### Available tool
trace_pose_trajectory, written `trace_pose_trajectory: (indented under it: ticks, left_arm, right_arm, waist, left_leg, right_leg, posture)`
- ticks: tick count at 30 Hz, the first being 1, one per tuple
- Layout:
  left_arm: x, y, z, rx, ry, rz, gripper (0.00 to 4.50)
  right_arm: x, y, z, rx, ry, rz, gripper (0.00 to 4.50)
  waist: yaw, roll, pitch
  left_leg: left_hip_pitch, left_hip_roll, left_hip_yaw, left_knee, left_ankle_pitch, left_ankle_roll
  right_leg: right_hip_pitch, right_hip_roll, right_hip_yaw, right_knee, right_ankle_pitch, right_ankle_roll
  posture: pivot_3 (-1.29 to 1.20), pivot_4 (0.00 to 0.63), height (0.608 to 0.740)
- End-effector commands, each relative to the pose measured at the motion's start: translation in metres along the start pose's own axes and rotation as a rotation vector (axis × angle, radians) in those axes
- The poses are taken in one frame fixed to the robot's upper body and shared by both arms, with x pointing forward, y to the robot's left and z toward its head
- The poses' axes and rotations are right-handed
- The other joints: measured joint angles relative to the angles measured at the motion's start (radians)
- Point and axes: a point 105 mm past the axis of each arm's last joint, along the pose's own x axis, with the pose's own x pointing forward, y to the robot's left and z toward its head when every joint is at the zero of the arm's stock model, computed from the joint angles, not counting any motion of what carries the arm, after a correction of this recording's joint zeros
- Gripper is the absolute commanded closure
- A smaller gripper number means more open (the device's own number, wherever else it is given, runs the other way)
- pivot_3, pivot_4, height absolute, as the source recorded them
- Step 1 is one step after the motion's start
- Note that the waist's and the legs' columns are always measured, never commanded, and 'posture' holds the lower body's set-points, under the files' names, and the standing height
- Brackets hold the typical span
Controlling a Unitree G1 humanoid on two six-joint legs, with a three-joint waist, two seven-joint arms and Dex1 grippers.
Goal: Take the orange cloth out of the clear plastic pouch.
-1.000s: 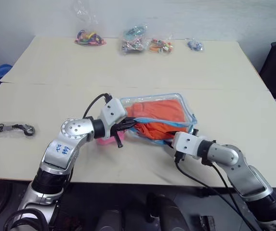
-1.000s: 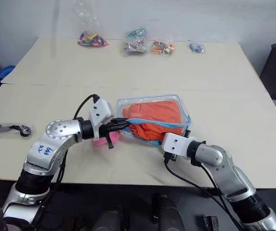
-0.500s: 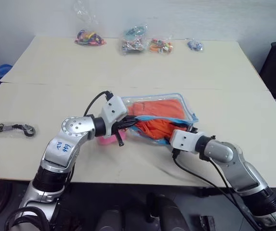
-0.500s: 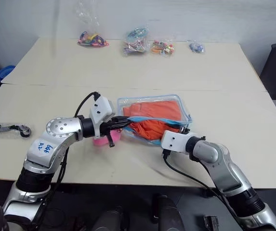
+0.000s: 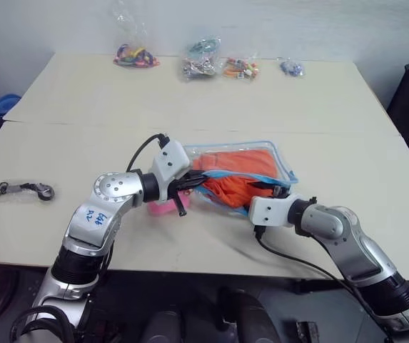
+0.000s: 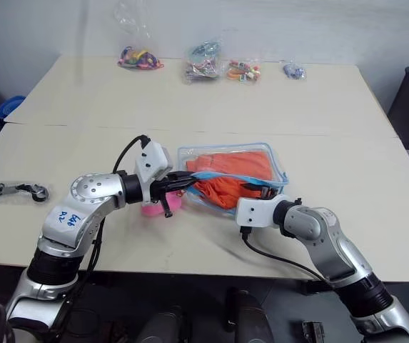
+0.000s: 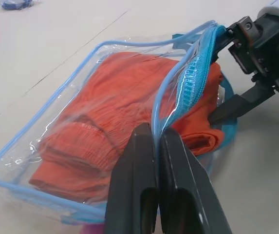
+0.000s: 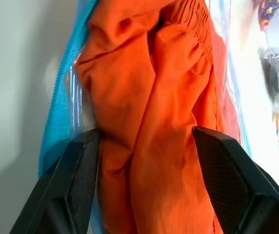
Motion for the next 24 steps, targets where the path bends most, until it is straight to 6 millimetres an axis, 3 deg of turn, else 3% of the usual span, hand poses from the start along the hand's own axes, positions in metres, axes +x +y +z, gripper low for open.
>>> trace_pose_trajectory:
  ticks: [1,9,12,19,24]
  left_arm:
    - [0.001,-0.005,0.016,0.051,-0.046,-0.020,4.50]
    - [0.004,-0.006,0.018,0.048,-0.053,-0.025,4.50]
    - [0.004,-0.007,0.016,0.047,-0.050,-0.023,4.50]
    - [0.004,-0.005,0.011,0.038,-0.034,-0.013,4.50]
    - [0.009,-0.002,0.004,0.033,-0.008,0.024,4.50]
  right_arm:
    - [0.011,0.002,-0.007,-0.031,0.076,-0.008,1.39]
    - [0.031,0.006,-0.018,-0.058,0.195,-0.060,1.39]
    - [0.034,0.007,-0.017,-0.035,0.195,-0.075,1.96]
    - [0.032,0.009,-0.017,-0.033,0.181,-0.072,4.46]
    - [0.025,0.005,-0.009,-0.033,0.133,-0.064,4.48]
  waist:
    - [-0.001,0.000,0.000]
    - [-0.012,-0.002,-0.002]
    - [-0.019,-0.005,-0.005]
    - [-0.020,-0.005,-0.005]
    - [-0.018,-0.005,-0.005]
  left_leg:
    - [0.000,0.000,0.000,0.000,0.000,0.000]
    - [0.002,0.000,0.000,0.000,0.001,-0.001]
    - [0.002,0.000,0.000,0.000,0.001,-0.001]
    - [0.002,0.000,-0.001,0.000,0.001,-0.001]
    - [0.001,0.000,-0.002,0.000,0.001,-0.001]
  right_leg:
    - [0.000,0.000,0.000,0.000,0.000,0.000]
    - [0.001,0.000,0.001,0.000,0.000,0.000]
    - [0.001,0.000,0.001,0.000,0.000,-0.001]
    - [0.001,-0.001,0.001,0.000,0.000,-0.001]
    - [0.001,-0.001,0.000,0.000,0.000,-0.001]
  posture:
    - [0.00,0.150,0.740]
    - [0.00,0.150,0.740]
    - [0.00,0.150,0.740]
    - [0.00,0.150,0.740]
    - [0.00,0.150,0.740]
